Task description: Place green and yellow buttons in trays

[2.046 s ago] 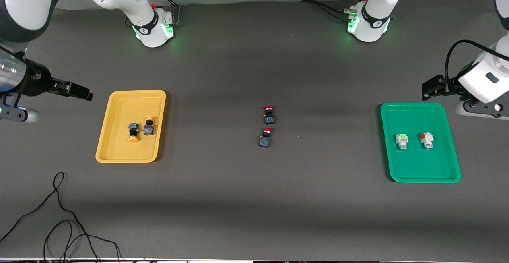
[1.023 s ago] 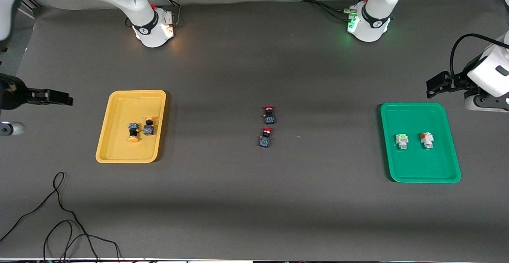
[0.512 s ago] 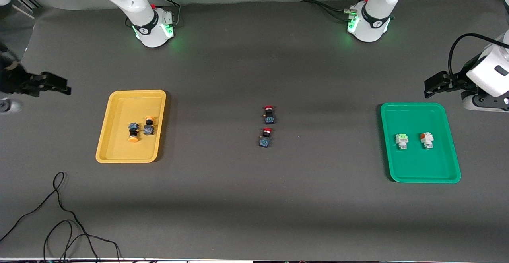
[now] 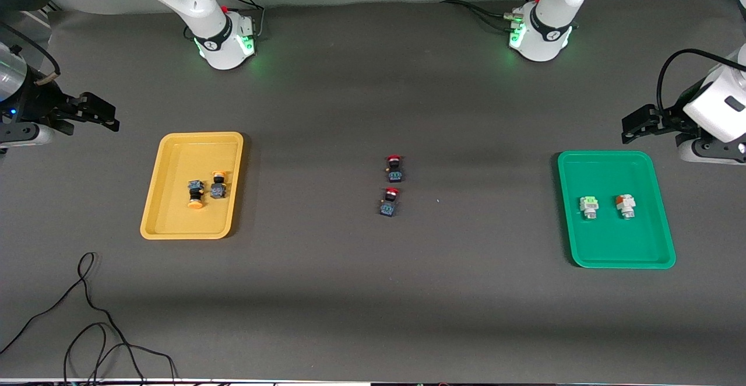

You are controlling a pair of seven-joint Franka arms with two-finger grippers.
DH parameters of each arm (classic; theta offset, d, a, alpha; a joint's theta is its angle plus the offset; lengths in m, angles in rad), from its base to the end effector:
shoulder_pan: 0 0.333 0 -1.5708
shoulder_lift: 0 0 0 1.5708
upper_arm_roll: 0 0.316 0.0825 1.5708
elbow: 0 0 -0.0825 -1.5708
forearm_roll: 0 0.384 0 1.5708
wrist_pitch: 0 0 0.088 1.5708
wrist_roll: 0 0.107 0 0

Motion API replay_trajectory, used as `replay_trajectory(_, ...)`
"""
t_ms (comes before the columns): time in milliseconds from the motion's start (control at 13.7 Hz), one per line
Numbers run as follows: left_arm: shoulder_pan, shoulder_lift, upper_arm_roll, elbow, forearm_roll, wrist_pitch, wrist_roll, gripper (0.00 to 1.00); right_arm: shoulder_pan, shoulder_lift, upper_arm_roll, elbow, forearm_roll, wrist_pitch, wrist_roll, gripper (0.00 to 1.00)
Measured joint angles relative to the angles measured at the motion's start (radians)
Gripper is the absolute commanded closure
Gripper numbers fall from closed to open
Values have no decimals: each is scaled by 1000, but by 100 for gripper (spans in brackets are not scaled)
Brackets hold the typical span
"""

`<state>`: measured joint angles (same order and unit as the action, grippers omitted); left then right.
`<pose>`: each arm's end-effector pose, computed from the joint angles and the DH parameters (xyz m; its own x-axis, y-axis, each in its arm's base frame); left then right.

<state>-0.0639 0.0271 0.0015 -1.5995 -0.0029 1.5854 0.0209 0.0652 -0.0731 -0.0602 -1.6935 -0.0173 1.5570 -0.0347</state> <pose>0.5614 -0.0354 0.5971 0.9957 -0.0831 -0.0411 -0.0830 -0.9965 0.0037 0.5279 -0.0003 0.6051 0.9972 0.0399 -0.0639 0.0406 -0.9991 0.0107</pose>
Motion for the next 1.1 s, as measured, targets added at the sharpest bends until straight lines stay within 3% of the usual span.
replay_trajectory(1096, 0, 0, 1, 0, 0, 0, 0, 1, 8, 4, -1, -5, 0, -1, 0, 3)
